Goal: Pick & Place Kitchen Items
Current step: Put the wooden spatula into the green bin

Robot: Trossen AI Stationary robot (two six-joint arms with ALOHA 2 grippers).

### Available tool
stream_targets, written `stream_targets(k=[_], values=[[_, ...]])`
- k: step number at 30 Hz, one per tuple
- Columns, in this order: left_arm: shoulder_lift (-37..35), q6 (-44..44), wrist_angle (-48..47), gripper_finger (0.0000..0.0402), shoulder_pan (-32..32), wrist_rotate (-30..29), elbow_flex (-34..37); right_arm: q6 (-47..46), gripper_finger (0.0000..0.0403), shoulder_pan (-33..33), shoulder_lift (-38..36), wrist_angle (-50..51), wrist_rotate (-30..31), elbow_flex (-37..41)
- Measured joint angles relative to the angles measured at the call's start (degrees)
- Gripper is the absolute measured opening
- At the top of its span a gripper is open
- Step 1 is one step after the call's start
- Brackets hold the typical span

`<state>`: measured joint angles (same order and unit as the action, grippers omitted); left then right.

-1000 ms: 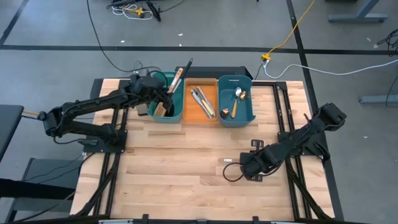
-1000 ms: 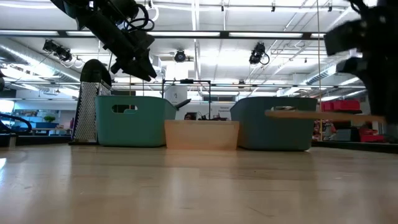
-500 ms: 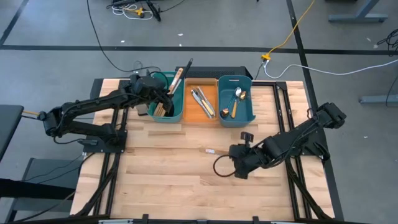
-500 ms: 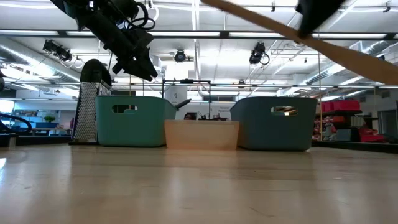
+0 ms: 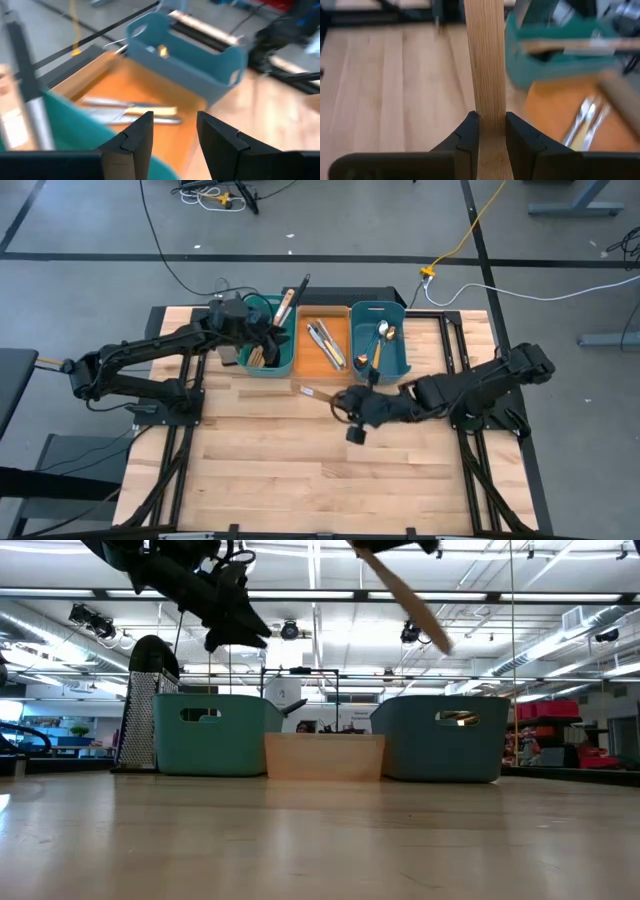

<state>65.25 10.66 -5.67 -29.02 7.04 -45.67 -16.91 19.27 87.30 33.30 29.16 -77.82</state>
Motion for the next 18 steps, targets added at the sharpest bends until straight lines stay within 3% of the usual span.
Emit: stream_targets(k=[7,14,18], values=[[0.0,0.1,6.6,0.0158,0.0,8.8,0.0,9.8,0.0077,-4.9,0.0,-13.7,-2.0,0.0],[0.0,0.8,17.8,0.0158,0.0,24.7,0.0,14.5,0.0077,-9.5,0.0,-24.7,-6.8,0.0],[0.0,2.4,24.7,0.0158,0.0,29.9,0.0,16.1,0.0077,-11.2,0.0,-30.2,-9.7,0.0]])
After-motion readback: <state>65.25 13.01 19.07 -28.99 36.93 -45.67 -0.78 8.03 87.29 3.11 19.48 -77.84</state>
